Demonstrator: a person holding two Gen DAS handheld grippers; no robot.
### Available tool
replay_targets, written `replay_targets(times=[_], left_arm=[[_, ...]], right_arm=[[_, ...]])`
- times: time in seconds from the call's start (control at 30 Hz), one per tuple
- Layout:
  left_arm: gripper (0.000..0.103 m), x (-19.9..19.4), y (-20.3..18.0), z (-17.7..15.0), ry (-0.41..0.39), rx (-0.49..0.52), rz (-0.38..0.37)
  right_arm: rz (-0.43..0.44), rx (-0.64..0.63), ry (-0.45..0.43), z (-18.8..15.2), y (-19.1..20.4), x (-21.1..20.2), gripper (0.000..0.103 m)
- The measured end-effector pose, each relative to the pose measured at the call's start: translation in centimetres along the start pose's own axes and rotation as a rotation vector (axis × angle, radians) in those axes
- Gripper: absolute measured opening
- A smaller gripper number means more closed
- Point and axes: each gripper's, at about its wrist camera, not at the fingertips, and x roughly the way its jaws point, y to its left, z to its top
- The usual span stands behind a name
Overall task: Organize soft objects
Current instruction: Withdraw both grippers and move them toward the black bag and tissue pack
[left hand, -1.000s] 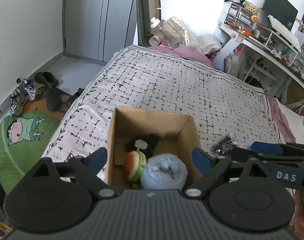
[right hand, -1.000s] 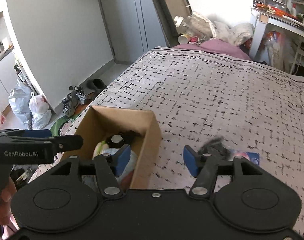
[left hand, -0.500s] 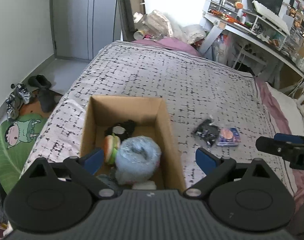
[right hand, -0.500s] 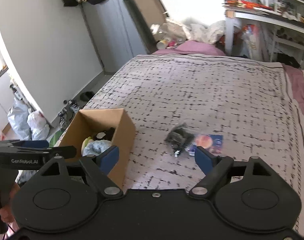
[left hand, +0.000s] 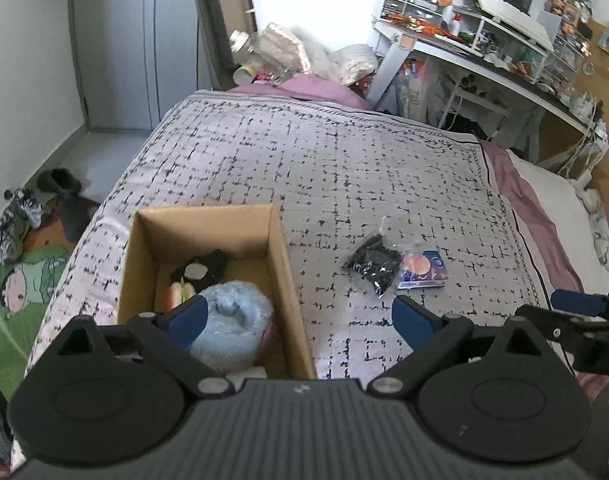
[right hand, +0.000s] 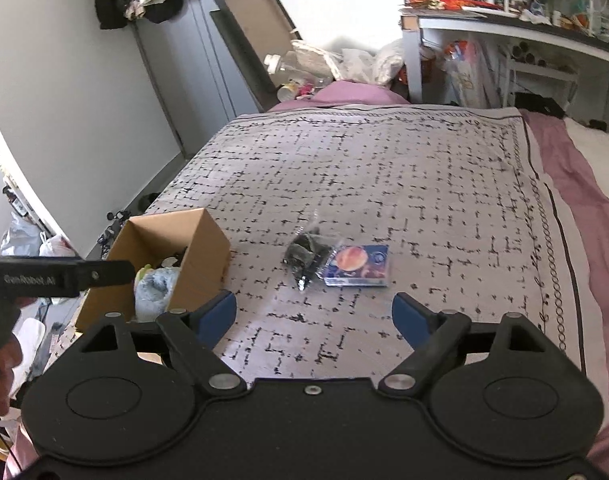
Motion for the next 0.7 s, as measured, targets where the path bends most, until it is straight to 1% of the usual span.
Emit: replay_targets(times=[0.27, 0.47, 0.7], left_arm=[[0.098, 0.7, -1.8, 0.8, 0.002, 0.044, -0.004], [0.098, 2.1, -3.1, 1.4, 0.022, 0.050, -0.007], [0.098, 4.2, -4.1, 2.4, 0.037, 0.052, -0.029]], right_arm=[[-0.008, 0.025, -0.008, -0.1, -1.6, -0.1, 0.084], [-0.025, 0.039, -0.003, 0.2, -2.8, 0.4, 0.084], [-0.051, 0.053, 0.019, 0.4, -4.4, 1.9, 0.084]])
